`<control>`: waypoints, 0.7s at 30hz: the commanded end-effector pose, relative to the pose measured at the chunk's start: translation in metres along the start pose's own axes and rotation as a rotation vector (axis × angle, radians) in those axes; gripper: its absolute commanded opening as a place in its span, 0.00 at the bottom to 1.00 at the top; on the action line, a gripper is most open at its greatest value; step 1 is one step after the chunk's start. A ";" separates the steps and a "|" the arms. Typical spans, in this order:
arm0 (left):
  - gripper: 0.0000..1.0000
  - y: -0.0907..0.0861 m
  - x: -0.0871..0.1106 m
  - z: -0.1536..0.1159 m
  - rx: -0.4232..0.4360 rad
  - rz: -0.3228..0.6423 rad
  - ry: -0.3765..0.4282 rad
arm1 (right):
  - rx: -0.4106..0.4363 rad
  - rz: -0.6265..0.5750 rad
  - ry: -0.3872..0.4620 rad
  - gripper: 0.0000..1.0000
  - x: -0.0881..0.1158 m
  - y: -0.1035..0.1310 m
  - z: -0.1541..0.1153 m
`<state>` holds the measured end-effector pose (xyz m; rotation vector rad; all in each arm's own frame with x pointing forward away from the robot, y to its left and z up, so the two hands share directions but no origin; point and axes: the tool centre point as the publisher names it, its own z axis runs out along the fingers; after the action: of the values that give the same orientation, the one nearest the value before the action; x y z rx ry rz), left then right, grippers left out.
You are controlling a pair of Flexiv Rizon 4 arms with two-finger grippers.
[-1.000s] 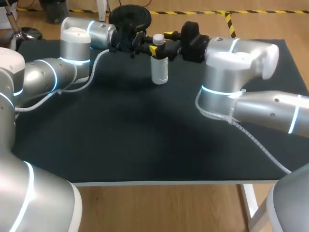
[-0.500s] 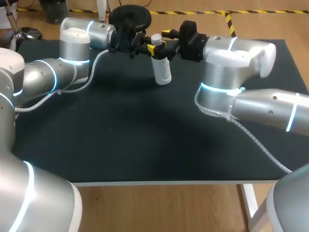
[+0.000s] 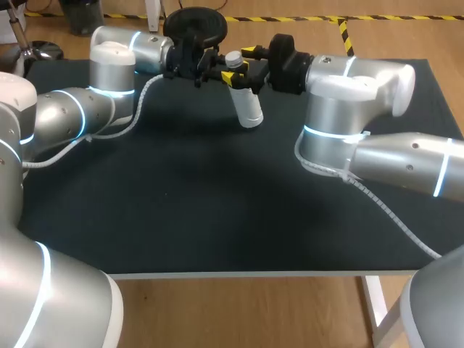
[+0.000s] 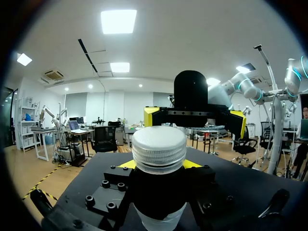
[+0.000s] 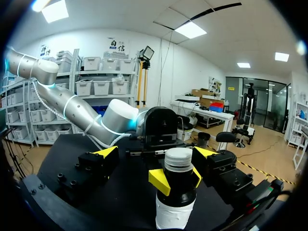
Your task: Unscrew the bottle cap
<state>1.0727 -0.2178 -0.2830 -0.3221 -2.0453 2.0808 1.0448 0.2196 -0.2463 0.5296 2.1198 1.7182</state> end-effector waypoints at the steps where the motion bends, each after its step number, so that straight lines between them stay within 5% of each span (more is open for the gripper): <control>1: 0.00 0.003 -0.009 0.000 0.004 -0.002 0.145 | 0.003 0.001 -0.014 1.00 -0.002 0.001 0.002; 11: 0.00 0.003 -0.009 0.000 0.004 -0.002 0.145 | 0.065 -0.040 -0.108 1.00 -0.010 0.004 0.003; 21: 0.00 0.003 -0.009 0.000 0.004 -0.002 0.145 | 0.077 -0.028 -0.100 1.00 -0.012 0.003 0.017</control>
<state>1.0727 -0.2190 -0.2823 -0.3236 -2.0459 2.0783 1.0590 0.2239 -0.2444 0.5885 2.1164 1.5698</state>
